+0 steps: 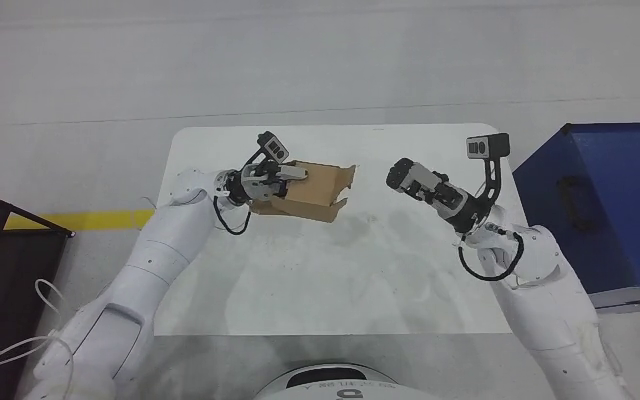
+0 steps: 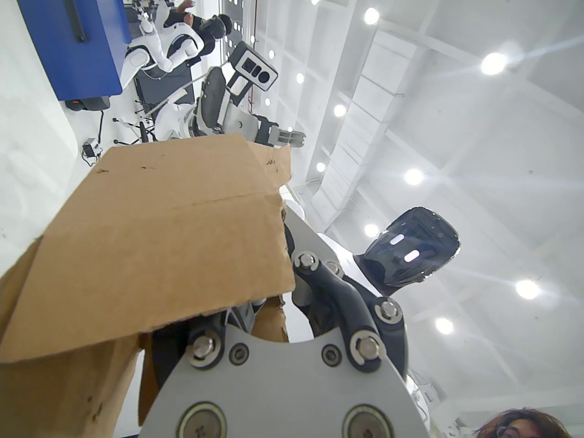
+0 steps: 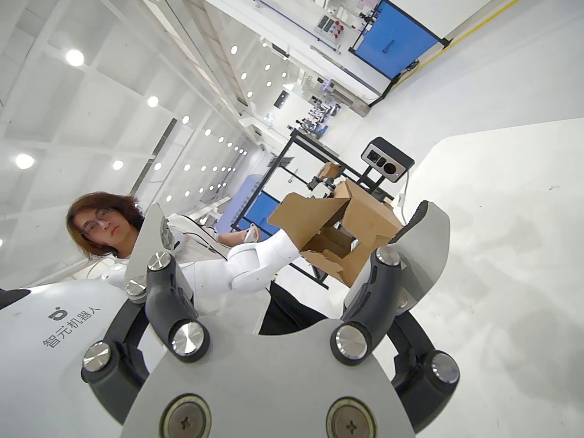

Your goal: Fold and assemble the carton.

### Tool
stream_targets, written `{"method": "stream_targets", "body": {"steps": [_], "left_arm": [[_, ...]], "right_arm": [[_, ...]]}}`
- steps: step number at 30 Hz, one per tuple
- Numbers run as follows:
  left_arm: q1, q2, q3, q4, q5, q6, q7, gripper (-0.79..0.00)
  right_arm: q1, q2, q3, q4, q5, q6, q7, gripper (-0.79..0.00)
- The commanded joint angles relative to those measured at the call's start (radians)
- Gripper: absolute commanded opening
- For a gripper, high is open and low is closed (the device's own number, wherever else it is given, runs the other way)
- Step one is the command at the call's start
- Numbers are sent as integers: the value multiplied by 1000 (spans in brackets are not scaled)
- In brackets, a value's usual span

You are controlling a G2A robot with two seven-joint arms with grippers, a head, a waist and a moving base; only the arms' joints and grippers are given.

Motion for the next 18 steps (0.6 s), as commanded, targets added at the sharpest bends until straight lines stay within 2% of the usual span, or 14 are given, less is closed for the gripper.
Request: {"method": "stream_targets", "body": {"steps": [1,5,9,11,13,18], "left_arm": [[9,0,-3,-7,20,-12,4,-785],[24,3,-10,-21,103,-65,38,-785],[46,6,-40,-53,109,-109,72,-785],[55,7,-54,-71,105,-119,83,-785],[61,7,-63,-86,105,-117,89,-785],[76,0,-73,-109,80,-111,95,-785]], "right_arm": [[0,0,0,0,-5,0,0,0],[-6,-2,-6,3,19,16,-12,0],[-22,-8,-45,14,275,180,24,0],[-17,-11,-52,26,383,217,70,0],[-14,-15,-62,33,465,230,108,0],[-3,-23,-89,37,531,224,141,0]]}}
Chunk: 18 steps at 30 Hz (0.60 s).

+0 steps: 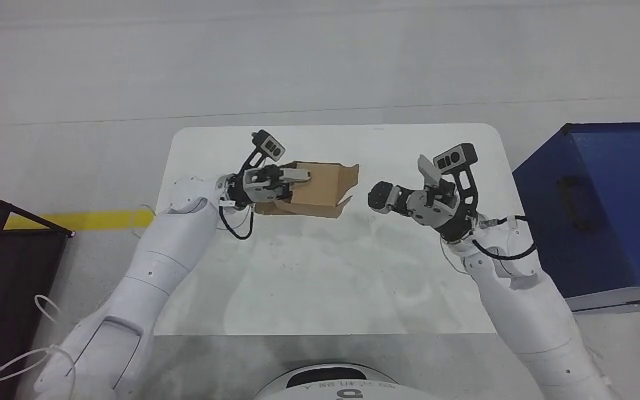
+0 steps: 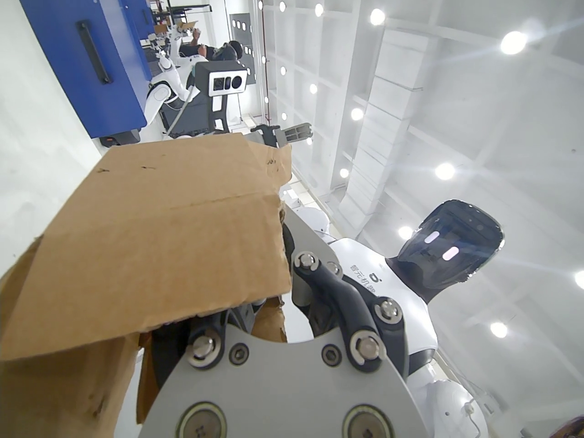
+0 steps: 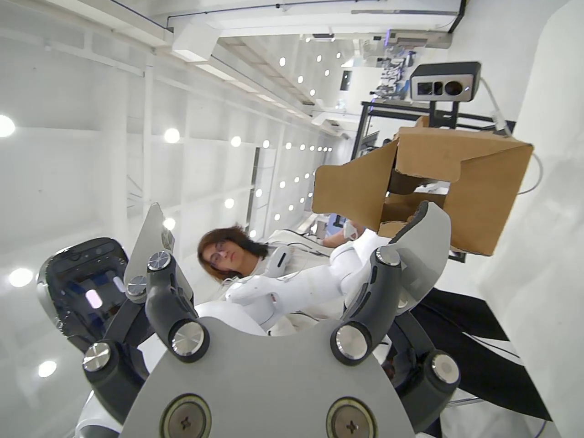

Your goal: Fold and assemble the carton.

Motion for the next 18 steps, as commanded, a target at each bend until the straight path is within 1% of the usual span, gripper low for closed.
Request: {"method": "stream_targets", "body": {"steps": [1,4,11,18], "left_arm": [[4,-3,-1,-3,-11,0,1,-785],[9,-12,4,-6,-41,3,-1,-785],[4,-35,19,12,-103,18,-27,-785],[2,-47,7,48,-129,20,-59,-785]], "right_arm": [[4,-3,-11,0,0,-3,0,0],[19,-8,-32,5,-22,-20,-4,0],[49,-22,-59,15,-39,-108,-32,0],[58,-32,-69,19,42,-99,-15,0]]}}
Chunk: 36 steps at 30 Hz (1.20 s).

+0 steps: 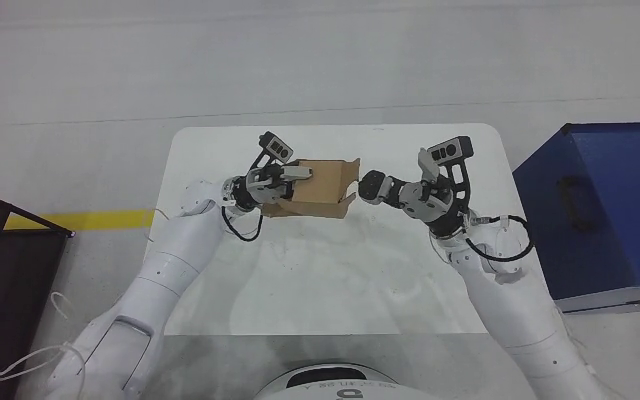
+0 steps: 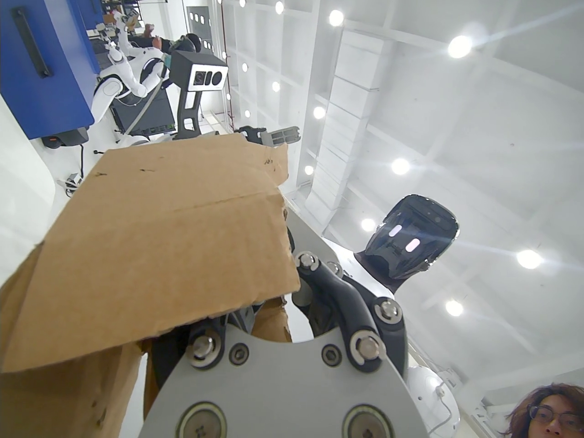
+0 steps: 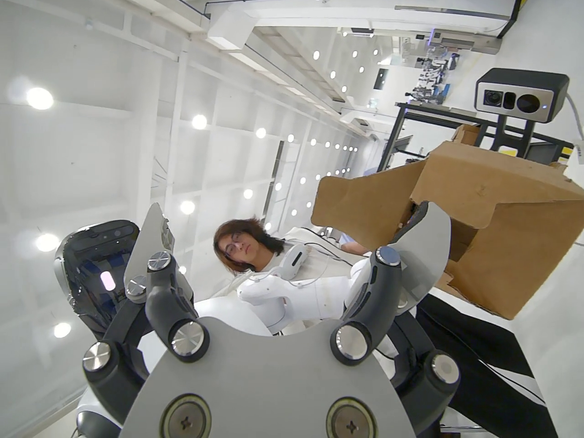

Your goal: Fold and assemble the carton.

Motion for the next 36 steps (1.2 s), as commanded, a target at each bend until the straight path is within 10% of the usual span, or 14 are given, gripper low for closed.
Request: {"method": "stream_targets", "body": {"steps": [1,14,24,30,36], "left_arm": [[1,-3,-5,6,-11,2,-6,-785],[-4,-25,-11,9,-20,23,-38,-785],[-2,-35,-28,10,-16,39,-53,-785],[-2,-38,-41,14,-4,50,-61,-785],[3,-45,-42,10,-23,85,-87,-785]], "right_arm": [[3,-2,-4,1,22,7,6,0],[49,-20,-54,33,-1,35,18,0],[73,-30,-82,49,-28,70,33,-308],[68,-19,-46,25,-161,145,46,-191],[59,-16,-2,3,-153,134,30,-252]]}}
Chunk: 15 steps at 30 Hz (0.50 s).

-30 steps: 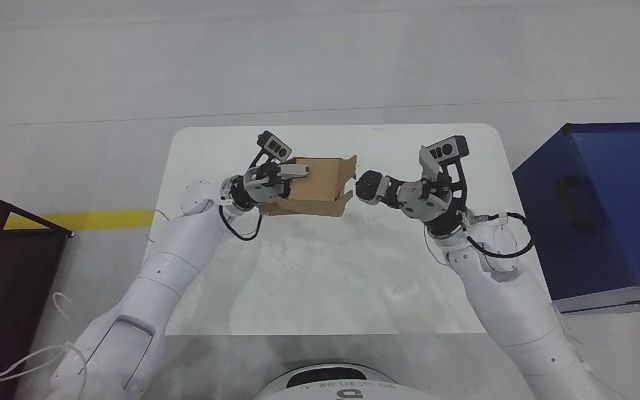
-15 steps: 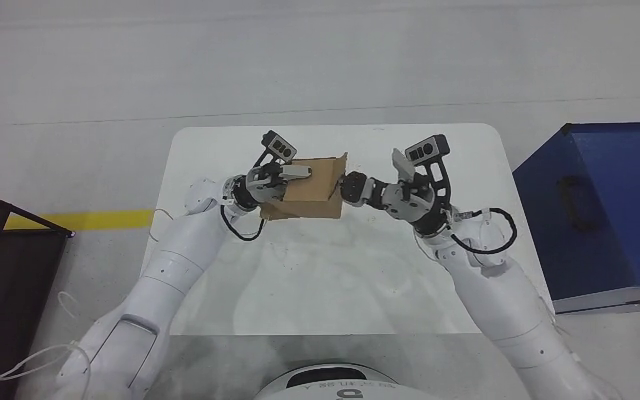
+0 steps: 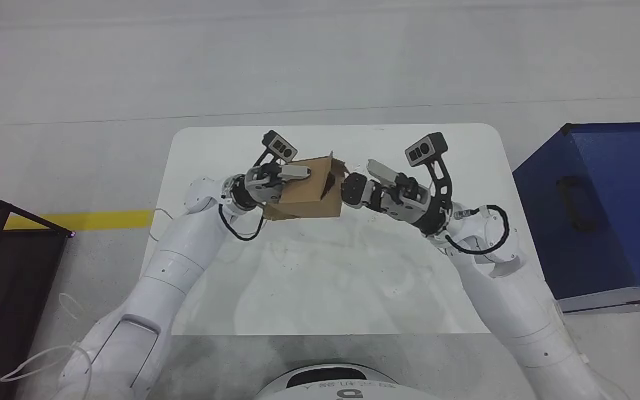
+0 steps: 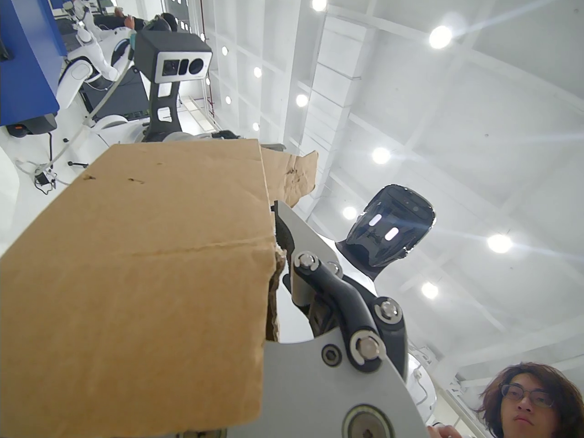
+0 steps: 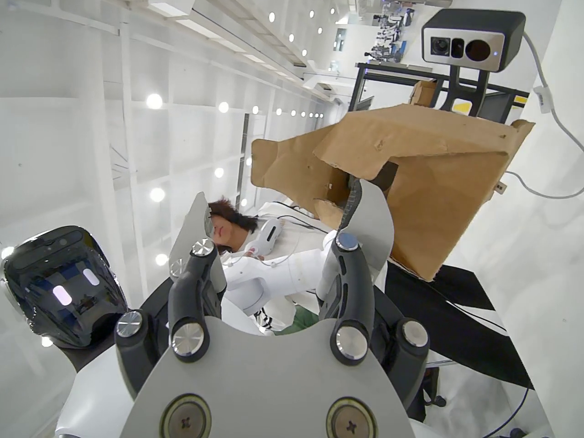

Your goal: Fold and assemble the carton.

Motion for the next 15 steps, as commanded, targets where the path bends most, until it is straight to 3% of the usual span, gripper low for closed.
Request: {"method": "stream_targets", "body": {"steps": [1,9,12,15], "left_arm": [[3,-4,2,1,-17,15,-7,-785],[16,-20,7,14,-56,23,-13,-785],[20,-26,6,14,-70,19,-13,-785],[22,-31,8,16,-72,16,-13,-785]], "right_arm": [[2,-1,7,0,6,-15,-11,-256],[0,-16,-14,-10,115,-53,-47,-292],[2,-23,-26,-7,148,-75,-59,-397],[4,-29,-48,-2,158,-83,-67,-360]]}}
